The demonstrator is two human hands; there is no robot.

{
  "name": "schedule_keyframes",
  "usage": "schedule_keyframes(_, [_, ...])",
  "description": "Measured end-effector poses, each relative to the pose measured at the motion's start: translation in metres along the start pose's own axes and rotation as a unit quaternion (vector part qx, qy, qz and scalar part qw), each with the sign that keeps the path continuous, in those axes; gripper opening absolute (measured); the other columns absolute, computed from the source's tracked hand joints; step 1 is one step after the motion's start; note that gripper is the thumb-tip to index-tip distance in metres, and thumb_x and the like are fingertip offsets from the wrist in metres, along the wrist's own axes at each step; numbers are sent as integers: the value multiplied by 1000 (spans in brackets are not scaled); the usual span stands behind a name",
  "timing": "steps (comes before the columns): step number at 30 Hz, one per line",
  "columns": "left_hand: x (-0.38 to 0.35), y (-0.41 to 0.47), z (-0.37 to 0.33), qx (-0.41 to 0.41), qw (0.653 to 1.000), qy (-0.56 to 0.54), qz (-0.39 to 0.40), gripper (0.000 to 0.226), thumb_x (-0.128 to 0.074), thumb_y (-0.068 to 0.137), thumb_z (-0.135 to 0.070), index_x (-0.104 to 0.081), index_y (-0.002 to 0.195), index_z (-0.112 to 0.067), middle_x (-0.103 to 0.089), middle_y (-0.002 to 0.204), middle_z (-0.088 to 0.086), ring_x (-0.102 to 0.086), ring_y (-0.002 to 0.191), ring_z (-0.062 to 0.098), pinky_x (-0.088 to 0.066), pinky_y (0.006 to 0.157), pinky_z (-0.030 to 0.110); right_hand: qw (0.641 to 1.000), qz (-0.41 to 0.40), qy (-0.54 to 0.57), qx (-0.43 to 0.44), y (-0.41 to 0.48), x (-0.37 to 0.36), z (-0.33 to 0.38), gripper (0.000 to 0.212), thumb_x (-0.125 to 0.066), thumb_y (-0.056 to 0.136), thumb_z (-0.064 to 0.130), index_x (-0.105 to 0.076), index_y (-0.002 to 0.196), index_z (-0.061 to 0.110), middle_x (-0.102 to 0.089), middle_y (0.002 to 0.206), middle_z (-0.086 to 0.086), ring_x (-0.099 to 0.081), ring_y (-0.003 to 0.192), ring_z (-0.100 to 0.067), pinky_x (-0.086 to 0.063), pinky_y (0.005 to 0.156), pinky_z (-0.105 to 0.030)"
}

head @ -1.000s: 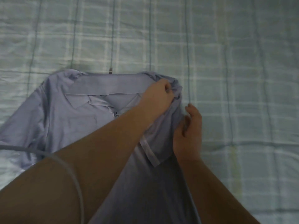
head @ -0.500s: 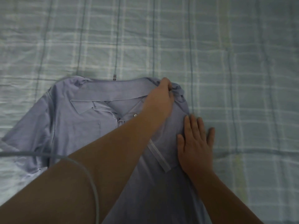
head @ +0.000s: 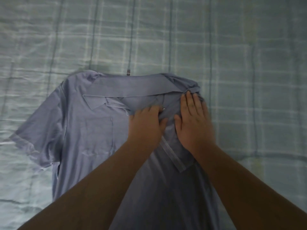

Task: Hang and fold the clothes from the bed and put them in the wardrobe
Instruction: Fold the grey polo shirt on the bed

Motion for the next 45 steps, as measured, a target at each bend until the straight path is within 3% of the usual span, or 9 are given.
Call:
schedule_keyframes(5, [5,18,22,58,991,-82,89,17,-60,93,-36,-57,89,-20,-63,94,4,-61,96,28,-48,82,36,999,12,-22,-20,-4,4,5,66,-28,99,40,-19,156,8,-17,164,-13,-14,151,-29,-14,122,-49])
schedule_keyframes(11, [28,20,32,62,995,-65,51,15,-58,93,-34,-54,87,-20,-64,96,1,-61,94,24,-45,78,33,998,20,-20,58,-17,5,41,62,-32,101,40,-23,157,16,-18,164,-10,-13,152,-31,-13,120,-56])
schedule_keyframes(18, [63,-31,86,38,994,-99,-34,10,-48,95,-24,-54,102,-25,-56,96,-6,-57,89,20,-44,77,33,999,41,-32,-5,-18,1,53,64,-33,95,37,-27,155,16,-24,162,-10,-18,150,-32,-16,119,-58])
schedule_keyframes(26, [134,-106,255,154,976,-97,-120,26,-53,84,-16,-59,109,-16,-59,107,14,-59,98,39,-50,81,48,993,19,28,109,-12,23,236,64,-41,89,29,-34,151,13,-32,158,-11,-28,146,-33,-26,116,-55])
schedule_keyframes(29, [157,-120,328,232,956,-100,-147,42,-63,83,-12,-55,124,-11,-54,119,20,-53,110,42,-45,96,48,988,25,58,141,-1,13,310,63,-39,90,29,-37,150,9,-36,156,-13,-31,145,-34,-30,114,-54])
schedule_keyframes(35, [154,-105,400,324,932,-158,-40,38,-63,88,-33,-56,121,-14,-63,116,13,-60,110,33,-47,89,38,988,67,11,138,5,-30,388,64,-29,96,37,-29,153,8,-25,162,-11,-24,148,-30,-23,118,-53])
schedule_keyframes(39, [166,-89,408,263,957,-125,17,29,-57,93,-37,-63,105,-11,-64,107,11,-61,105,31,-46,82,33,990,61,-16,124,0,-38,397,67,-29,97,41,-25,155,7,-22,163,-12,-19,150,-29,-18,119,-55])
schedule_keyframes(41, [175,-90,416,255,927,-275,-25,16,-60,92,-29,-59,87,-14,-60,85,7,-60,82,25,-47,65,30,991,42,-17,122,-2,-31,401,68,-32,97,41,-24,155,6,-20,163,-13,-17,151,-30,-15,121,-54])
schedule_keyframes(45, [173,-102,437,315,796,-509,-84,9,-56,95,-20,-51,87,-17,-55,88,13,-58,76,23,-63,69,47,992,53,-9,118,0,-36,413,69,-30,97,44,-22,156,8,-19,163,-13,-16,151,-30,-14,121,-53])
Point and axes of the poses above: each hand's wrist, its own y-axis towards the middle knuckle, its own x-axis out of the back of the hand, z = x × y, the point moved 8 cm from there along y, towards the middle knuckle
